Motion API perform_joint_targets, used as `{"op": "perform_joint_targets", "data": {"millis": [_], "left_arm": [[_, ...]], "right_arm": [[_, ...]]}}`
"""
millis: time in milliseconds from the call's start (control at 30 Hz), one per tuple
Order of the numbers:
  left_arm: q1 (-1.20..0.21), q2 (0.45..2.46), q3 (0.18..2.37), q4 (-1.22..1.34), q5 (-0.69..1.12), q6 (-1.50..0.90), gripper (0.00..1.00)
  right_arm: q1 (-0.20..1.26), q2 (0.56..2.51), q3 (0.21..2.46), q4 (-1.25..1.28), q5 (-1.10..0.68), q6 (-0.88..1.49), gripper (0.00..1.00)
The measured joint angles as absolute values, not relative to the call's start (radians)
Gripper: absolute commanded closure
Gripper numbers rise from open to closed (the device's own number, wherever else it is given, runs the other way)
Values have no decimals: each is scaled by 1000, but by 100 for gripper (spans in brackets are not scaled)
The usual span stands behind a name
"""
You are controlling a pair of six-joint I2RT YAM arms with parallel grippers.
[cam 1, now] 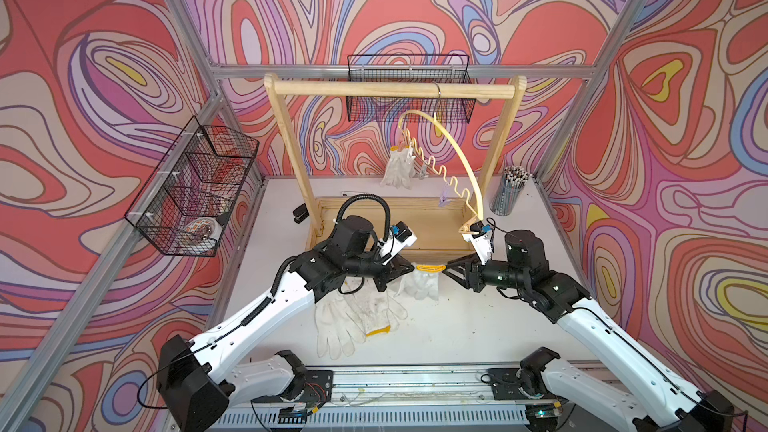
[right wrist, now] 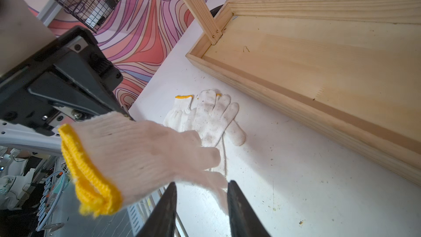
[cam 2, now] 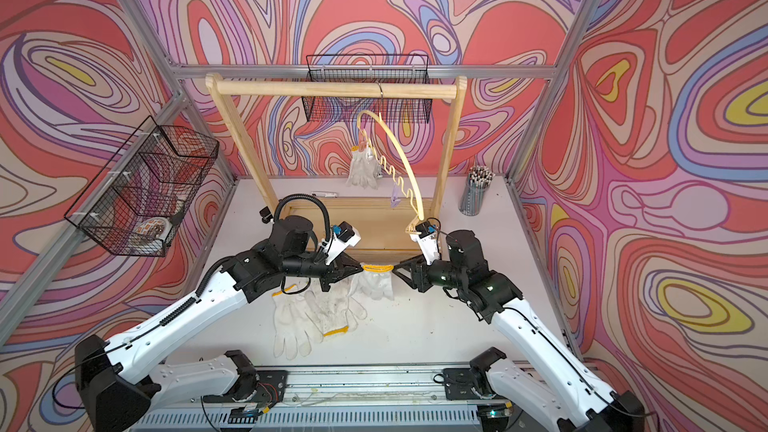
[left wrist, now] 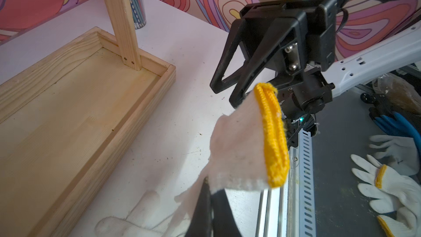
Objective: Clip the gloves onto a hanger to dry
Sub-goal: Pick up the glove from the center of the board.
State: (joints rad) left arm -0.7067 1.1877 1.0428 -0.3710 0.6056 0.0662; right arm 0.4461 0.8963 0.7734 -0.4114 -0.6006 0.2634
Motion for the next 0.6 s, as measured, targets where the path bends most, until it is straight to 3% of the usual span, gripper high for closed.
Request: {"op": "perform_joint_targets", "data": {"millis": [167, 600], "left_arm": [[-700, 1200, 1051, -371, 667, 56, 100], [-654, 1249, 1051, -332, 780, -4, 100]], "right_arm": [[446, 859, 771, -394, -612, 266, 57], [446, 809, 770, -394, -643, 255, 60]]}}
